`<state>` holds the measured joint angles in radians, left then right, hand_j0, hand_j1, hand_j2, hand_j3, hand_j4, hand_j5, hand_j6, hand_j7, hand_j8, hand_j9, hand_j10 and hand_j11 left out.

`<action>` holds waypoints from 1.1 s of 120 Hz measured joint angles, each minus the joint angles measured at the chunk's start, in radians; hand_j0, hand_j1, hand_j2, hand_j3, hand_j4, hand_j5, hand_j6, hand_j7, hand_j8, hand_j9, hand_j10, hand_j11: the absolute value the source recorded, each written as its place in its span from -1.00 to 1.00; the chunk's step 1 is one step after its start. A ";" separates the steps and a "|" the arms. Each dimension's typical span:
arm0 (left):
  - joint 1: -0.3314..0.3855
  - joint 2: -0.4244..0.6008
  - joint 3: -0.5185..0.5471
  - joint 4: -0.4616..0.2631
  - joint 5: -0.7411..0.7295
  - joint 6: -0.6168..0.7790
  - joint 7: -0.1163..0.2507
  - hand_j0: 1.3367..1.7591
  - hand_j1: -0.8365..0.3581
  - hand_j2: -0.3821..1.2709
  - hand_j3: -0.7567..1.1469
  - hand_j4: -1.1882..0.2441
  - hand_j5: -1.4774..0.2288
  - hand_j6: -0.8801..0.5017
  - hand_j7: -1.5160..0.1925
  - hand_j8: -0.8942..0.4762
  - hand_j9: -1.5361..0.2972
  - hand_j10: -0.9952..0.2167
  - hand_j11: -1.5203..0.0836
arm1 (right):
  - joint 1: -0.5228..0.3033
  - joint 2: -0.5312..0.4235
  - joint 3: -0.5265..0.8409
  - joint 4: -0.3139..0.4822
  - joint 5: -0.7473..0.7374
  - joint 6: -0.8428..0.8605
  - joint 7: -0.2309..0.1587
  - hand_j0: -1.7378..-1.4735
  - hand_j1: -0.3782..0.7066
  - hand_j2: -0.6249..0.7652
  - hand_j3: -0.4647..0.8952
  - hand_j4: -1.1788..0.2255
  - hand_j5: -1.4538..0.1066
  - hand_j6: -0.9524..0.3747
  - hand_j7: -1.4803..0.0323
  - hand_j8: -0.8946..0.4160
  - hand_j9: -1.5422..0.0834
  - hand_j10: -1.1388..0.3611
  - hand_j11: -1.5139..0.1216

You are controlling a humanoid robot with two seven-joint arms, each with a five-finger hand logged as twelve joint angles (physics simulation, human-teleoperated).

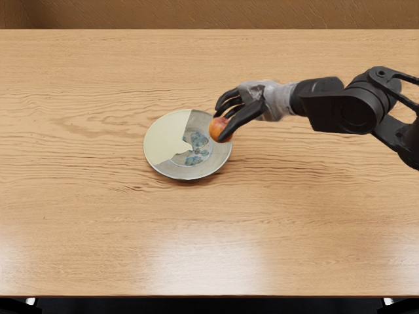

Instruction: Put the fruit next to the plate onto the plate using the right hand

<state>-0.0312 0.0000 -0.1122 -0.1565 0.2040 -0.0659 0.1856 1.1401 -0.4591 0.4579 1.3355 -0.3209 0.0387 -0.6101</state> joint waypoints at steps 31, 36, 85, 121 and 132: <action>0.000 0.000 0.000 0.000 0.000 0.000 0.000 0.52 0.49 -0.48 -0.20 0.32 0.36 -0.08 0.40 -0.05 0.33 0.24 0.50 | 0.000 0.149 0.001 -0.187 -0.008 0.038 0.000 -0.40 0.39 0.72 -0.32 -0.48 -0.65 -0.34 -0.50 -0.14 -0.53 -0.14 -0.55; 0.000 0.000 0.000 0.000 0.000 0.000 0.000 0.52 0.49 -0.48 -0.20 0.32 0.36 -0.08 0.40 -0.05 0.33 0.24 0.50 | -0.001 0.166 0.001 -0.222 -0.009 0.051 -0.001 -0.39 0.37 0.70 -0.32 -0.48 -0.65 -0.35 -0.51 -0.17 -0.54 -0.15 -0.56; -0.001 0.000 0.000 0.000 0.000 0.000 0.000 0.52 0.49 -0.48 -0.20 0.32 0.36 -0.08 0.40 -0.05 0.33 0.24 0.50 | -0.003 0.330 -0.014 -0.430 -0.029 0.079 -0.001 -0.38 0.25 0.59 -0.32 -0.50 -0.65 -0.41 -0.52 -0.21 -0.54 -0.21 -0.56; 0.000 0.000 0.000 0.000 0.000 0.000 0.000 0.52 0.49 -0.48 -0.21 0.32 0.36 -0.08 0.40 -0.05 0.33 0.24 0.50 | -0.003 0.349 -0.019 -0.445 -0.055 0.046 -0.001 -0.39 -0.24 0.06 -0.32 0.10 0.15 -0.06 0.25 -0.04 0.22 0.09 0.18; 0.000 0.000 0.000 0.000 0.000 0.000 0.000 0.52 0.49 -0.48 -0.21 0.32 0.36 -0.08 0.40 -0.05 0.33 0.24 0.50 | -0.001 0.357 -0.018 -0.444 -0.066 0.034 -0.001 -0.39 -0.45 0.00 -0.32 0.28 0.37 0.09 0.47 0.07 0.43 0.22 0.39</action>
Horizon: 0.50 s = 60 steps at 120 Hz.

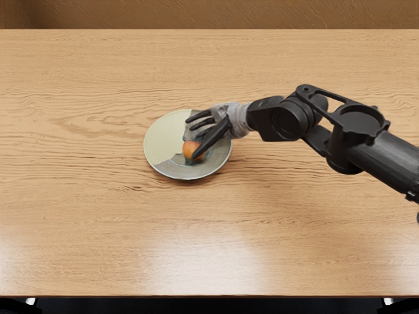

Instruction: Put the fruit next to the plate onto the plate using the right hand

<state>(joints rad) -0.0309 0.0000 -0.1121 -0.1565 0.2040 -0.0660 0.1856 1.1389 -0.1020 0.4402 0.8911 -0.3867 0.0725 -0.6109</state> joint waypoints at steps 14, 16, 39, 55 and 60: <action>0.000 0.000 0.000 0.000 0.000 0.000 0.000 0.52 0.49 -0.48 -0.21 0.32 0.36 -0.08 0.40 -0.05 0.33 0.24 0.50 | 0.003 0.001 0.008 0.027 -0.005 -0.009 0.000 -0.40 -0.61 -0.05 -0.32 0.42 0.54 0.20 0.64 0.16 0.59 0.31 0.55; -0.001 0.000 0.000 0.000 0.000 0.000 0.000 0.52 0.49 -0.48 -0.21 0.32 0.36 -0.08 0.40 -0.05 0.33 0.24 0.50 | 0.005 -0.002 0.009 0.039 -0.005 -0.015 0.000 -0.40 -0.63 -0.06 -0.32 0.43 0.56 0.21 0.66 0.17 0.61 0.32 0.57; 0.000 0.000 0.000 0.000 0.000 0.000 0.000 0.52 0.49 -0.48 -0.20 0.32 0.36 -0.08 0.40 -0.05 0.33 0.24 0.50 | 0.018 -0.121 0.062 0.238 0.001 -0.068 0.000 -0.40 -0.75 -0.09 -0.32 0.54 0.69 0.30 0.78 0.24 0.73 0.40 0.69; 0.000 0.000 0.000 0.000 0.000 0.000 0.000 0.52 0.49 -0.48 -0.20 0.32 0.36 -0.08 0.40 -0.05 0.33 0.24 0.50 | -0.009 -0.266 0.179 0.359 0.088 0.002 0.000 -0.40 -0.79 -0.10 -0.32 0.57 0.73 0.33 0.83 0.26 0.77 0.42 0.73; -0.001 0.000 0.000 0.000 0.000 0.000 0.000 0.52 0.49 -0.48 -0.20 0.32 0.36 -0.08 0.40 -0.05 0.33 0.24 0.50 | -0.045 -0.314 0.244 0.377 0.133 0.073 0.000 -0.40 -0.80 -0.11 -0.32 0.58 0.74 0.33 0.84 0.27 0.78 0.43 0.74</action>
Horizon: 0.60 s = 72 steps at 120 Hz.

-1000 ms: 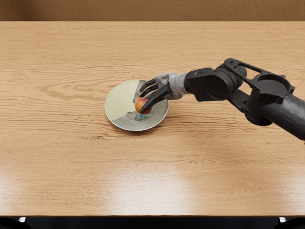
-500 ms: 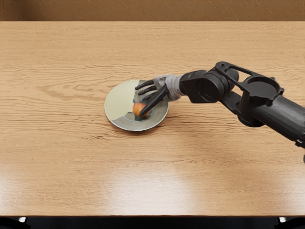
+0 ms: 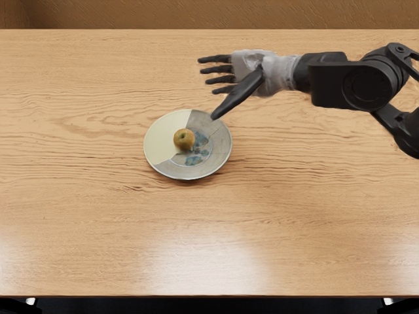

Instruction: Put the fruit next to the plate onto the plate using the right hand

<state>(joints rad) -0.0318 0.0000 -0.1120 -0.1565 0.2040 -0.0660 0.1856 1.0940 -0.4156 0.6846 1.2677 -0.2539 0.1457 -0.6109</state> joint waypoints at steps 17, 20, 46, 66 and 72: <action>0.000 0.000 0.000 0.000 0.000 0.000 0.000 0.52 0.49 -0.48 -0.20 0.32 0.36 -0.08 0.40 -0.05 0.33 0.24 0.50 | -0.136 -0.168 0.154 0.024 0.191 0.274 0.000 -0.40 -0.82 -0.11 -0.32 0.59 0.76 0.35 0.85 0.28 0.80 0.44 0.76; 0.000 0.000 0.000 0.000 0.000 0.000 0.000 0.52 0.49 -0.48 -0.21 0.32 0.36 -0.08 0.40 -0.05 0.33 0.24 0.50 | -0.161 -0.197 0.169 0.024 0.225 0.315 0.000 -0.40 -0.82 -0.11 -0.32 0.60 0.76 0.35 0.86 0.28 0.80 0.44 0.76; 0.001 0.000 0.000 0.000 0.000 0.000 0.000 0.52 0.49 -0.48 -0.21 0.32 0.36 -0.08 0.40 -0.05 0.33 0.24 0.50 | -0.319 -0.363 0.219 0.004 0.441 0.447 0.000 -0.40 -0.83 -0.11 -0.32 0.61 0.78 0.36 0.87 0.29 0.81 0.45 0.77; 0.000 0.000 0.000 0.000 0.000 0.000 0.000 0.52 0.49 -0.48 -0.21 0.32 0.36 -0.08 0.40 -0.05 0.33 0.24 0.50 | -0.389 -0.444 0.224 0.000 0.542 0.462 0.000 -0.40 -0.84 -0.11 -0.32 0.61 0.78 0.36 0.87 0.29 0.82 0.45 0.77; 0.000 0.000 0.000 0.000 0.000 0.000 0.000 0.52 0.49 -0.48 -0.21 0.32 0.36 -0.08 0.40 -0.05 0.33 0.24 0.50 | -0.399 -0.455 0.224 0.000 0.557 0.463 0.000 -0.40 -0.84 -0.11 -0.32 0.61 0.78 0.37 0.87 0.29 0.82 0.46 0.77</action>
<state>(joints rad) -0.0320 0.0000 -0.1124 -0.1565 0.2040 -0.0659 0.1855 0.6951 -0.8705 0.9090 1.2676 0.3029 0.6090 -0.6109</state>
